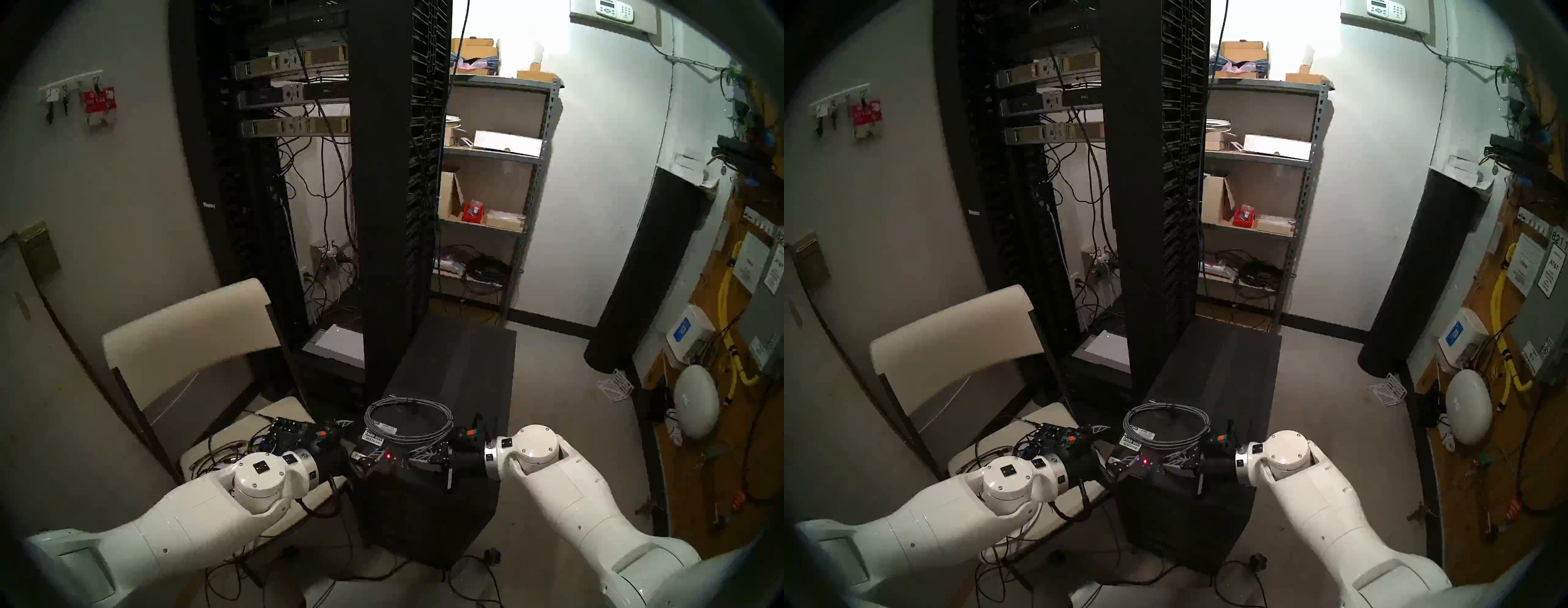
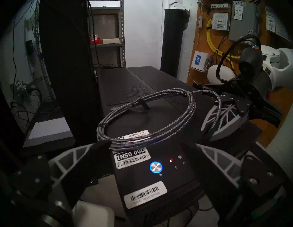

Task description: Insert the cable into the workstation's USB slot

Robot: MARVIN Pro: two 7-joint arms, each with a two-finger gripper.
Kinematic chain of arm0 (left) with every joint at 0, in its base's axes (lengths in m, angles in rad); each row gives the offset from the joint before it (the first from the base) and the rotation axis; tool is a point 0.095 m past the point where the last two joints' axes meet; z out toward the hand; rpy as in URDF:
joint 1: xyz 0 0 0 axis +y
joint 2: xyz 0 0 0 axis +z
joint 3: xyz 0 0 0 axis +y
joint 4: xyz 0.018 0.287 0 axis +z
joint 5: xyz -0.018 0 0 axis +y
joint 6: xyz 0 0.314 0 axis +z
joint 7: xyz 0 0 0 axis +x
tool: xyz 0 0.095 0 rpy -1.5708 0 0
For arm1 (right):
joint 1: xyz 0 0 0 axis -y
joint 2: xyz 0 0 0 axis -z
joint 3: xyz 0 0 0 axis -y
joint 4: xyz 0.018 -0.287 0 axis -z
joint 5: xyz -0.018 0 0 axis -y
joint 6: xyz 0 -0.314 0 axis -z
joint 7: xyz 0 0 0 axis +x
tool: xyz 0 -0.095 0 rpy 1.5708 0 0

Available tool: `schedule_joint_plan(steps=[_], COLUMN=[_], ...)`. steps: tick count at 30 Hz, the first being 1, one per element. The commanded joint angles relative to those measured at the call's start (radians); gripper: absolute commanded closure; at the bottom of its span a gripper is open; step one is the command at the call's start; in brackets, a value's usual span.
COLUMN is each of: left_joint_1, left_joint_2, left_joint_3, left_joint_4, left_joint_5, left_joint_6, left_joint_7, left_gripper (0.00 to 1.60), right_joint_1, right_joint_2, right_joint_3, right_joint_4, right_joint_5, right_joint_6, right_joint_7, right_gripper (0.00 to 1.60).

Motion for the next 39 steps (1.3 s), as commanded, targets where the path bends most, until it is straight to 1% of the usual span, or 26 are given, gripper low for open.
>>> schedule_joint_plan(steps=[1, 2, 4, 5, 6, 7, 8, 9, 10, 11, 13, 15, 18, 19, 23, 27, 32, 34, 36, 38, 39], left_joint_1=[-0.008, -0.007, -0.006, -0.006, -0.006, -0.006, -0.006, -0.006, -0.006, -0.006, -0.006, -0.007, -0.008, -0.009, -0.012, -0.01, -0.016, -0.018, -0.019, -0.02, -0.021], left_joint_2=[-0.007, -0.007, -0.007, -0.007, -0.007, -0.008, -0.008, -0.008, -0.008, -0.008, -0.008, -0.009, -0.01, -0.011, -0.016, -0.023, -0.029, -0.03, -0.03, -0.031, -0.035], left_joint_3=[-0.003, -0.004, -0.004, -0.004, -0.004, -0.004, -0.004, -0.004, -0.004, -0.004, -0.004, -0.004, -0.003, -0.003, -0.003, -0.008, -0.012, -0.014, -0.014, -0.02, -0.025], left_joint_4=[-0.008, -0.008, -0.009, -0.009, -0.009, -0.008, -0.008, -0.009, -0.009, -0.009, -0.011, -0.011, -0.009, -0.008, -0.004, -0.005, -0.008, -0.008, -0.009, -0.016, -0.017], left_joint_5=[0.002, 0.003, 0.003, 0.002, 0.002, 0.002, 0.002, 0.002, 0.002, 0.002, 0.003, 0.005, 0.005, 0.004, 0.004, 0.005, -0.003, -0.005, -0.007, -0.017, -0.024], left_joint_6=[-0.009, -0.01, -0.009, -0.009, -0.009, -0.009, -0.009, -0.009, -0.009, -0.008, -0.008, -0.01, -0.009, -0.009, -0.008, -0.01, -0.004, -0.002, -0.003, -0.002, -0.003], left_joint_7=[-0.001, 0.001, 0.001, 0.001, 0.001, 0.001, 0.0, 0.0, 0.0, 0.001, 0.002, 0.002, 0.002, 0.001, 0.002, 0.02, 0.029, 0.032, 0.032, 0.036, 0.044], left_gripper=[0.0, 0.0, 0.0, 0.0, 0.0, 0.0, 0.0, 0.0, 0.0, 0.0, 0.0, 0.0, 0.0, 0.0, 0.0, 0.0, 0.0, 0.0, 0.0, 0.0, 0.0], right_joint_1=[0.0, -0.002, -0.002, -0.002, -0.003, -0.004, -0.006, -0.007, -0.007, -0.007, -0.007, -0.008, -0.014, -0.018, -0.032, -0.051, -0.096, -0.111, -0.117, -0.142, -0.153], right_joint_2=[-0.008, -0.008, -0.008, -0.008, -0.006, -0.004, -0.003, -0.002, -0.002, -0.002, -0.004, -0.003, -0.002, 0.001, 0.011, 0.02, 0.04, 0.044, 0.046, 0.053, 0.058], right_joint_3=[0.002, 0.003, 0.004, 0.004, 0.006, 0.007, 0.009, 0.01, 0.01, 0.011, 0.015, 0.017, 0.021, 0.024, 0.031, 0.038, 0.048, 0.053, 0.057, 0.069, 0.075], right_joint_4=[-0.008, -0.009, -0.007, -0.006, -0.01, -0.016, -0.021, -0.023, -0.023, -0.023, -0.021, -0.024, -0.035, -0.044, -0.063, -0.082, -0.129, -0.141, -0.141, -0.163, -0.173], right_joint_5=[0.006, 0.006, 0.006, 0.006, 0.006, 0.007, 0.007, 0.007, 0.007, 0.007, 0.003, 0.002, -0.001, -0.001, 0.002, 0.005, 0.017, 0.019, 0.018, 0.023, 0.025], right_joint_6=[-0.018, -0.02, -0.024, -0.026, -0.027, -0.026, -0.025, -0.028, -0.028, -0.03, -0.037, -0.036, -0.028, -0.023, -0.01, 0.003, 0.031, 0.039, 0.038, 0.044, 0.046], right_joint_7=[-0.002, -0.004, -0.005, -0.006, -0.006, -0.006, -0.006, -0.006, -0.006, -0.006, -0.009, -0.009, -0.019, -0.02, -0.02, -0.016, -0.001, -0.001, -0.001, -0.006, -0.007], right_gripper=[1.04, 1.02, 0.91, 0.73, 0.73, 0.68, 0.67, 0.58, 0.58, 0.5, 0.41, 0.44, 0.43, 0.45, 0.46, 0.48, 0.43, 0.35, 0.37, 0.33, 0.34])
